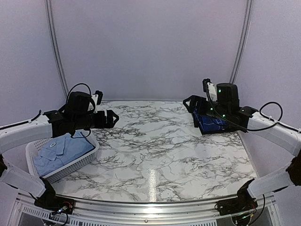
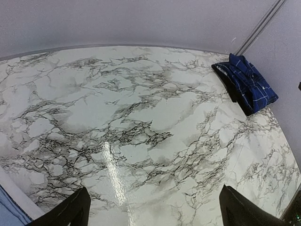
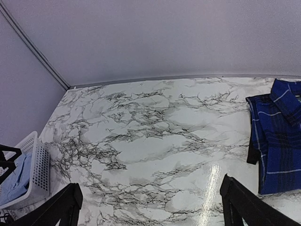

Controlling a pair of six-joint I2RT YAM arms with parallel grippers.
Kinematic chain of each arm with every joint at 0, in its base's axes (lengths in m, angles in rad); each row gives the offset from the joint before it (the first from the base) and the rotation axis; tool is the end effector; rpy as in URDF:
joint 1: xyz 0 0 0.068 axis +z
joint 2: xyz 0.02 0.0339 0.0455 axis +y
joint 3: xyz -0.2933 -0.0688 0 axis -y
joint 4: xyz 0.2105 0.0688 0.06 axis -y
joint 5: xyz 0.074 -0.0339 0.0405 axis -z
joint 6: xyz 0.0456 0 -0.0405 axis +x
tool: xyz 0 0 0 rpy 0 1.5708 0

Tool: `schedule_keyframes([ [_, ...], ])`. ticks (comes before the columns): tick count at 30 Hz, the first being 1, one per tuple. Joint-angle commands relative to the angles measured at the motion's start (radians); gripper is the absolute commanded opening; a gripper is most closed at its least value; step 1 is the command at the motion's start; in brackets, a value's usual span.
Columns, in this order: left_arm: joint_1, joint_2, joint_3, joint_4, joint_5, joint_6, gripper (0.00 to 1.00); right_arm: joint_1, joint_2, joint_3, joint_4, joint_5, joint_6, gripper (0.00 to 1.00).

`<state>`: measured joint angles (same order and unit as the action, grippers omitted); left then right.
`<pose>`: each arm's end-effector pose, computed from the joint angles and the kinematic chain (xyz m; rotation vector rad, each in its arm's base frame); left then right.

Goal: Fold and stack the long sleeve shirts
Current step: Pick up the square-folded shirt from the bin.

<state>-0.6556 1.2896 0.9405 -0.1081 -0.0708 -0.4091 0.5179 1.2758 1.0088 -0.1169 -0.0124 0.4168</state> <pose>0.2114 -0.1585 0.3269 0.2101 2.0687 -0.5934 0.2295 0.1314 0.3517 -0.1098 2.0046 0.6212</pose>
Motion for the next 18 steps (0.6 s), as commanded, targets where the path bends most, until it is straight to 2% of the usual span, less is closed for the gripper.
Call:
schedule_keyframes([
  [1,0.004,-0.025,0.027,0.025,-0.063,-0.014,0.99,0.005,-0.041,-0.009,0.003,0.053,-0.005,0.99],
  [6,0.012,-0.065,0.004,-0.019,-0.124,-0.051,0.99,0.005,-0.045,-0.009,0.004,0.053,-0.02,0.98],
  [10,0.045,-0.099,-0.009,-0.152,-0.231,-0.133,0.99,0.005,-0.032,-0.003,-0.004,0.051,-0.039,0.98],
  [12,0.081,-0.12,-0.021,-0.259,-0.298,-0.214,0.99,0.005,-0.025,0.001,-0.008,0.048,-0.047,0.99],
  [18,0.234,-0.245,-0.153,-0.45,-0.324,-0.368,0.99,0.005,-0.011,-0.006,-0.006,0.041,-0.062,0.98],
])
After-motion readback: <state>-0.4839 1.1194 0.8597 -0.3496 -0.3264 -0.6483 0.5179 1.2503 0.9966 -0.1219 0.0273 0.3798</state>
